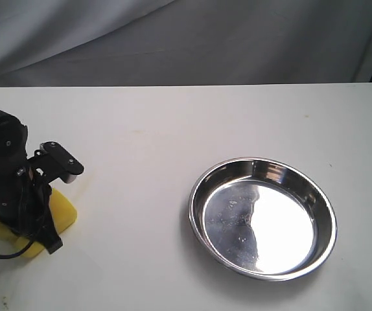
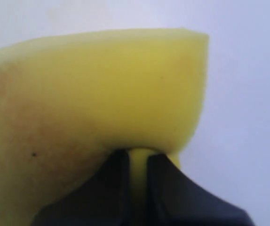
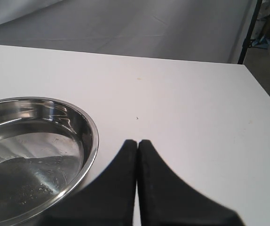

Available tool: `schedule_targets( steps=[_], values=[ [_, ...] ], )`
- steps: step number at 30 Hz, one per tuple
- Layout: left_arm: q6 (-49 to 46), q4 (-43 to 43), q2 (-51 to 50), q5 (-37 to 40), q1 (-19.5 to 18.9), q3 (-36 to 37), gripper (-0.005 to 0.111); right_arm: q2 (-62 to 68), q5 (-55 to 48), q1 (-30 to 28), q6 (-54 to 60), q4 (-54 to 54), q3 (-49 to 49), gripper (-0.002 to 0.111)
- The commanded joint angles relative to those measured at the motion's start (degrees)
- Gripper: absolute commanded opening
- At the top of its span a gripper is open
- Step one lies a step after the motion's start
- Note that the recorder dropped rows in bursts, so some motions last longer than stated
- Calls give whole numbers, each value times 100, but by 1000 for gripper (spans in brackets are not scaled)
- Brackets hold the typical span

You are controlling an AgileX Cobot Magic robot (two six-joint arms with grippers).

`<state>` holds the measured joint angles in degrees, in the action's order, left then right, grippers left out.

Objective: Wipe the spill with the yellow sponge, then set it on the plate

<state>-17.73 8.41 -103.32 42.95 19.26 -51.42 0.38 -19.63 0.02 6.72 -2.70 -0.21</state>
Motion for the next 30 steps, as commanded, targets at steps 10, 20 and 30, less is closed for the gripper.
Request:
schedule_targets(
  steps=[10, 20, 30],
  values=[
    [-383, -55, -1395, -1560, 30, -927, 0, -38, 5, 7, 19, -23, 21, 0],
    [-383, -55, -2418, -1115, 30, -2819, 0, -38, 5, 7, 19, -23, 21, 0],
    [-383, -55, -3493, -843, 427, -4466, 0, -38, 5, 7, 19, -23, 21, 0]
  ],
)
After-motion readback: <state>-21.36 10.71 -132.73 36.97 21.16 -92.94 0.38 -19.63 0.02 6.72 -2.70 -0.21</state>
